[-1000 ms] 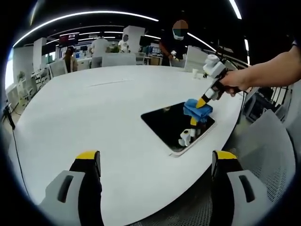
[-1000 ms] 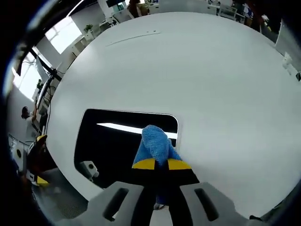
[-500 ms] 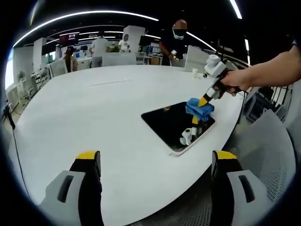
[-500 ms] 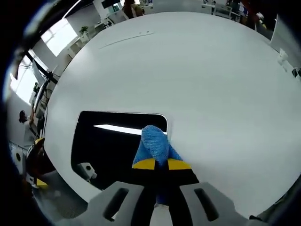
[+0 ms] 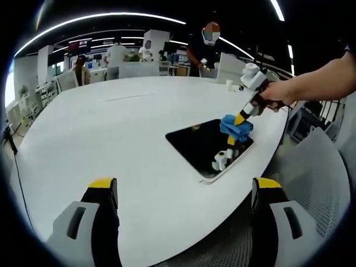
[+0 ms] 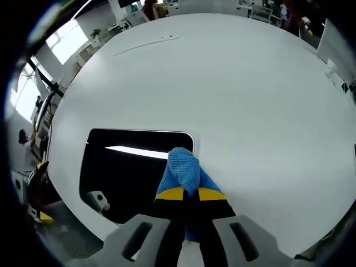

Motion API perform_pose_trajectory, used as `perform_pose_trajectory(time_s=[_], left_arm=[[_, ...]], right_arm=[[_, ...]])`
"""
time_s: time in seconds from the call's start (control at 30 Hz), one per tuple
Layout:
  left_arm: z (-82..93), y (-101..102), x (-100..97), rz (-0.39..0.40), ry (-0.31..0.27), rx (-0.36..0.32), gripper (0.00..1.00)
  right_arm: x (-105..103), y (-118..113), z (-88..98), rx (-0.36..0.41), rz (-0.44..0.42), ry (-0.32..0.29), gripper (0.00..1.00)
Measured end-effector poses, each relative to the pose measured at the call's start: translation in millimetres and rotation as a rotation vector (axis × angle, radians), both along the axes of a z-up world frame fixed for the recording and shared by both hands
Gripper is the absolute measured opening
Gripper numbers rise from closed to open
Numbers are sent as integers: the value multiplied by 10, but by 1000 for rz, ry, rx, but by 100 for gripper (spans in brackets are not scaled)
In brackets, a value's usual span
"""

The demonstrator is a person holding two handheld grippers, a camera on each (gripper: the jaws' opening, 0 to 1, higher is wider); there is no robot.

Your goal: Wipe the mirror surface with the cleaning cloth until all visible marks leave the cleaned area.

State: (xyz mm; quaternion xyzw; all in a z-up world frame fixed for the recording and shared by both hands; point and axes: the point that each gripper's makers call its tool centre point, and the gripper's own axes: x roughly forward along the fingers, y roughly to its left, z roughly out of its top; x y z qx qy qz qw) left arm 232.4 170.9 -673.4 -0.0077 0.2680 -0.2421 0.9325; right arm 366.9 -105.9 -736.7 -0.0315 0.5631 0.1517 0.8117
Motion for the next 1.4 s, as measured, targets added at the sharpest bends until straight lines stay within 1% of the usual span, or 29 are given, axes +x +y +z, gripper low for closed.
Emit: perform_pose_trajectory(time_s=[0.07,0.13,0.4,0.57,0.63,0.7,0.93,1.13,1.2,1.3,1.37,1.4], left_arm=[[2,3,1,2,-1,0,99],[3,7,1,3,-2,1,99],[11,-5,-3,0,-2,-5,98],[17,5,-1,6,-2,-10,98],[9,10,4,8,-2,-12,98],[4,14,7,9,-2,-13,98],[-9,25,19,12,-3,-15,97],[-15,32,21,16,-2,-16,97],[-16,37,24,19,-2,-18,97],[-10,40,28,23,-4,-22,97],[-4,40,30,27,-4,-29,97],[15,36,37,31,-9,-44,97]], right_arm=[[-3,6,1,-5,3,-2,1],[-25,10,16,-2,-14,4,1],[-230,8,20,-3,-4,11,1],[-358,-10,29,9,-25,15,1],[-409,-12,33,19,-54,21,1],[-440,-11,26,22,-61,17,1],[-499,-24,1,32,-79,12,1],[-553,-11,-12,32,-67,15,1],[-549,-21,-28,37,-93,16,1],[-587,-7,-15,36,-83,12,1],[-594,-5,-13,35,-87,14,1],[-602,1,-6,34,-87,14,1]])
